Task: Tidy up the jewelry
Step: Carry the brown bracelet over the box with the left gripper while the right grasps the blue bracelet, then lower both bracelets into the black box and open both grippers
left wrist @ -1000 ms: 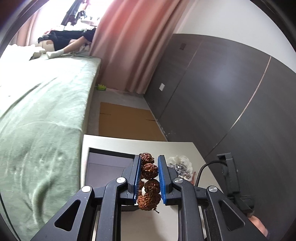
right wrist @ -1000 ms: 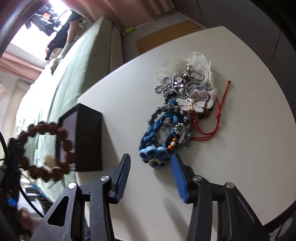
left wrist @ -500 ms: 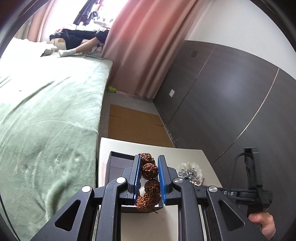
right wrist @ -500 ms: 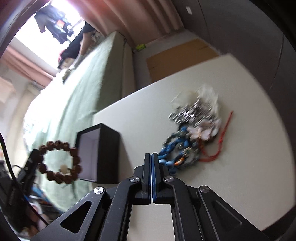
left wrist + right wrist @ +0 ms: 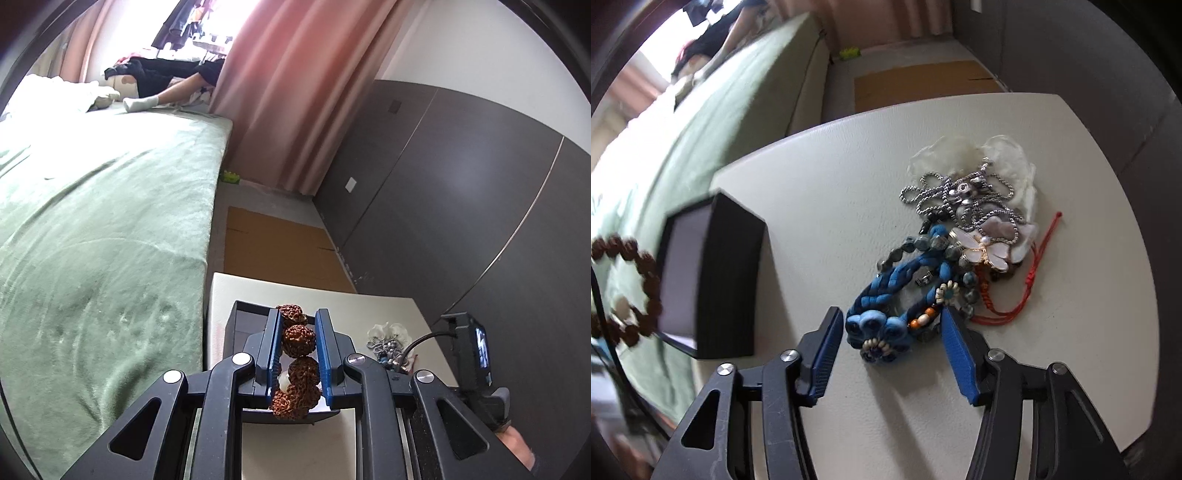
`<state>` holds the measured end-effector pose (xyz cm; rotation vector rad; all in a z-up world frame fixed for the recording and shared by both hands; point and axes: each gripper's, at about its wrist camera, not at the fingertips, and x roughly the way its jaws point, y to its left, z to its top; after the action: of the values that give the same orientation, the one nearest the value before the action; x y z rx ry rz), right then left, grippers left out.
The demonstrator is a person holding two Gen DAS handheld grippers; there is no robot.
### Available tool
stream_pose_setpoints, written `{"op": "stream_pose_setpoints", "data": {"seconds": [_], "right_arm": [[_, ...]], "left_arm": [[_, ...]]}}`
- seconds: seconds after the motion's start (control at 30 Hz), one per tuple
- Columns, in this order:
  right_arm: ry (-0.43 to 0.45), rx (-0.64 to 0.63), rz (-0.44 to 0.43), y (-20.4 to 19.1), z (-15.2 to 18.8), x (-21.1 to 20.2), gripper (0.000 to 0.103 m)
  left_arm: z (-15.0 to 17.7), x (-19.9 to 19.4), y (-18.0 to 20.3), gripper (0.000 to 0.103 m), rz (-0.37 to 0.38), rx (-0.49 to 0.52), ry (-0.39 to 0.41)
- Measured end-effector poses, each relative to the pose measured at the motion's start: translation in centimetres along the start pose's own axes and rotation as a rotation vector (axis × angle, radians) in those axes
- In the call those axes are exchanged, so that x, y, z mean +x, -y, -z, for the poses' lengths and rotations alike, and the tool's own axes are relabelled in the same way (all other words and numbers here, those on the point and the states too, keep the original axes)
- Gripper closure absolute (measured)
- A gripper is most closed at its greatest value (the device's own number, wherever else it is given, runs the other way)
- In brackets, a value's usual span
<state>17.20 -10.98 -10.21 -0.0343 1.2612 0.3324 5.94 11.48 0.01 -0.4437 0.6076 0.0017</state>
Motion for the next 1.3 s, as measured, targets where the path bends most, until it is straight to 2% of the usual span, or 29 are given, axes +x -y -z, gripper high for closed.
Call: {"op": "stream_pose_setpoints", "data": {"seconds": [0.03,0.13,0.2,0.33,0.5,0.63,0.8,0.87,0.93,0.97,1.03,1.17,1.3], "right_arm": [[0.006,0.001,-0.028,-0.1,0.0,0.0,0.074],[0.002,0.046,-0.108,0.9,-0.1,0.2,0.08],[0.023,0.068,-0.157,1.7,0.0,-0.6,0.081],[0.127,0.104,-0.307,2.4,0.1,-3.7,0.082],[0.25,0.096,-0.449,1.4,-0.1,-6.7,0.082],[0.284,0.087,-0.554,-0.5,-0.8,-7.0,0.082],[0.266,0.075,-0.677,-2.3,-0.4,-6.7,0.082],[0.254,0.065,-0.729,-3.2,-0.5,-6.4,0.08],[0.234,0.052,-0.766,-4.2,-0.6,-5.7,0.073],[0.219,0.044,-0.767,-4.7,-0.7,-5.2,0.06],[0.193,0.057,-0.73,-5.3,-0.6,-4.2,0.044],[0.172,0.106,-0.715,-3.3,-0.4,-4.2,0.044],[0.212,0.127,-0.671,-1.4,-0.2,-5.2,0.042]], "left_arm": [[0.0,0.1,0.0,0.084,-0.001,0.0,-0.001],[0.0,0.1,0.0,0.084,-0.004,0.0,-0.002],[0.0,0.1,0.0,0.084,-0.004,-0.002,0.005],[-0.1,-0.1,0.0,0.084,-0.003,-0.018,0.03],[-0.2,-0.1,-0.1,0.084,-0.011,-0.029,0.043],[-0.5,0.0,-0.5,0.084,-0.022,-0.044,0.045],[-0.7,-0.1,-1.5,0.084,-0.049,-0.069,0.053],[-0.7,-0.1,-2.0,0.084,-0.053,-0.079,0.049],[-0.7,-0.2,-2.1,0.084,-0.051,-0.083,0.046],[-0.7,-0.1,-2.1,0.084,-0.05,-0.08,0.044],[-0.6,0.0,-1.9,0.084,-0.05,-0.072,0.04],[-0.5,0.8,-1.1,0.084,-0.043,-0.057,0.02],[-0.3,1.6,0.1,0.084,-0.021,-0.04,0.006]]}}
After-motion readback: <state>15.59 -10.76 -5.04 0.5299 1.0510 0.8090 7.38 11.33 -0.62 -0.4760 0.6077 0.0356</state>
